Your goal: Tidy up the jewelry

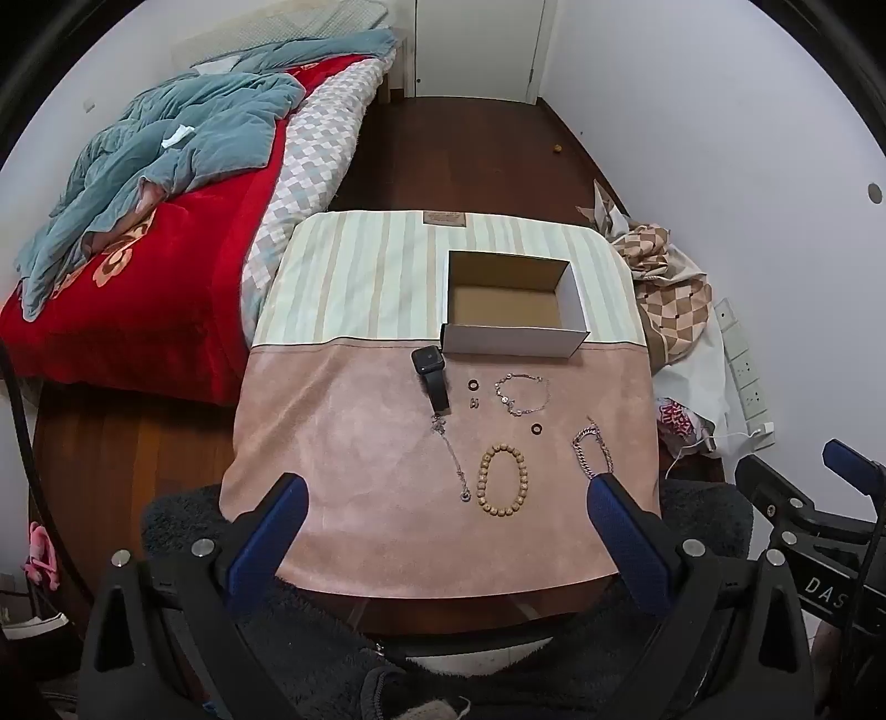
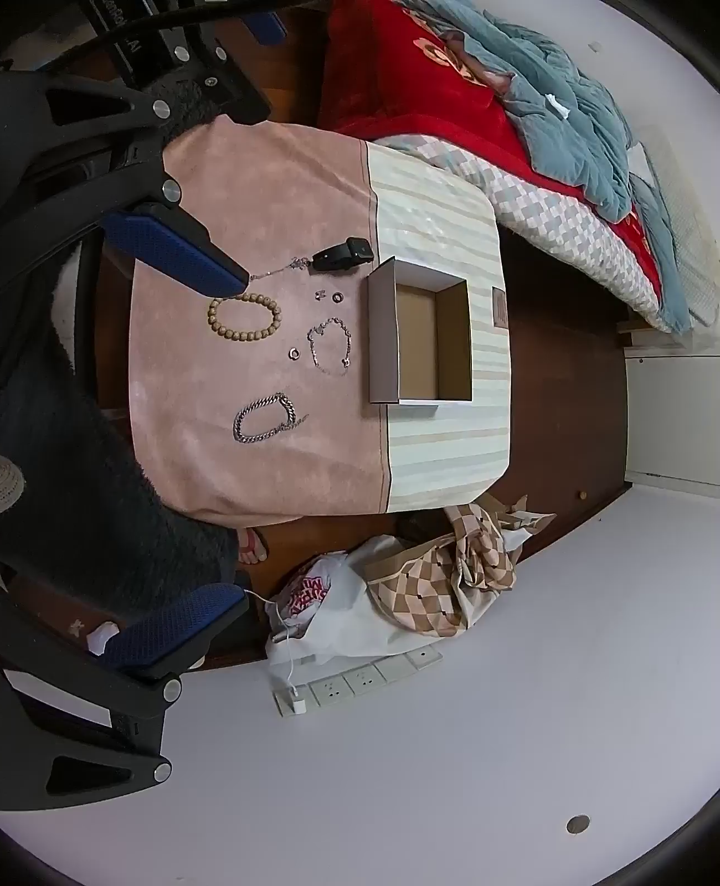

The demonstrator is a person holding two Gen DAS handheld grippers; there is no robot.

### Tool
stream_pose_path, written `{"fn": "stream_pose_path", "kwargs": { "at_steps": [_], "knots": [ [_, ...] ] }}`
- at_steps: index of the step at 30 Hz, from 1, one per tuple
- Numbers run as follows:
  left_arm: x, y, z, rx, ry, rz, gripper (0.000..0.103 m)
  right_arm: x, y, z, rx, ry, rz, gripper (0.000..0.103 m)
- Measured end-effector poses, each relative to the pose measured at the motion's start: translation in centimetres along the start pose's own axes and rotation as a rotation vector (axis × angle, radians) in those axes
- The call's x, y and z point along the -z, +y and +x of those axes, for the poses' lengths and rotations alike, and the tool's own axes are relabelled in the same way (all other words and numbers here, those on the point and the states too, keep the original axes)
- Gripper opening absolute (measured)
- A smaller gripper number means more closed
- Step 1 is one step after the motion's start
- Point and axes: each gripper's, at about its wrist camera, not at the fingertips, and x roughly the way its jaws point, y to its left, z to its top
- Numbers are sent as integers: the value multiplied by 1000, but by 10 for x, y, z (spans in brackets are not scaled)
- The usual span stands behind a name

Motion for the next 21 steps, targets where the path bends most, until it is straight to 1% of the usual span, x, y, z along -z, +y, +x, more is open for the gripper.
{"fn": "stream_pose_path", "kwargs": {
  "at_steps": [14,21],
  "knots": [
    [5,4,-6,-9,-1,0,103,1,-4,1,2,9,-5,103],
    [6,7,-6,-13,-1,2,103,0,0,0,6,7,-6,103]
  ]
}}
